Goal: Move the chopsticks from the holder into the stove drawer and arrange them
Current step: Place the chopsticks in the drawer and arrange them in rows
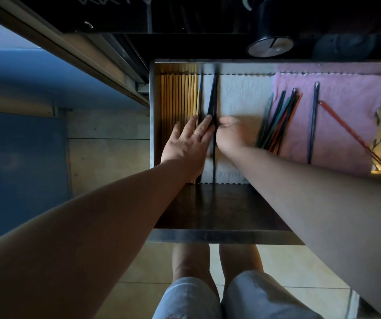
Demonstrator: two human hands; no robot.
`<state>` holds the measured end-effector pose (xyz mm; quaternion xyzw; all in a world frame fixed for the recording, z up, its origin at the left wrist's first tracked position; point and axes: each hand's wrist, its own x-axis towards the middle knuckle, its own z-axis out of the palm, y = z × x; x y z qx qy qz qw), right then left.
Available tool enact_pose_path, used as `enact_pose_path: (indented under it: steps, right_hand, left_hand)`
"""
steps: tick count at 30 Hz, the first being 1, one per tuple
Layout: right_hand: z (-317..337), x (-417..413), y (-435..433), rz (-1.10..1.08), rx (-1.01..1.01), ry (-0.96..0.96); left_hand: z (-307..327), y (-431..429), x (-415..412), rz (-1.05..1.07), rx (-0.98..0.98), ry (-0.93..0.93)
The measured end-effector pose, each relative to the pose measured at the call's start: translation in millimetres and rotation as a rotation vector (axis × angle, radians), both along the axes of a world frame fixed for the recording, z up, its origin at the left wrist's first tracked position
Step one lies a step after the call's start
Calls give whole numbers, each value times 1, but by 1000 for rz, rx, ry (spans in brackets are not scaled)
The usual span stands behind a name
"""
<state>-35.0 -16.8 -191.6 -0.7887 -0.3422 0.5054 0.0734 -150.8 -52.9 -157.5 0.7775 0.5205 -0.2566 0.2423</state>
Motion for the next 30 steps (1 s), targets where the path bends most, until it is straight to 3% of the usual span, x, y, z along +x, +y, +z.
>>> enact_pose_path:
  steps: [18, 23, 30]
  right_hand:
    - [7, 3, 19, 40, -9, 4]
    - [7, 2, 19, 41, -3, 14]
    - [11, -4, 20, 32, 12, 23]
  left_hand:
    - [3, 5, -1, 54, -32, 24]
    - [-2, 9, -5, -31, -28, 40]
    - [-2, 2, -8, 121, -28, -33]
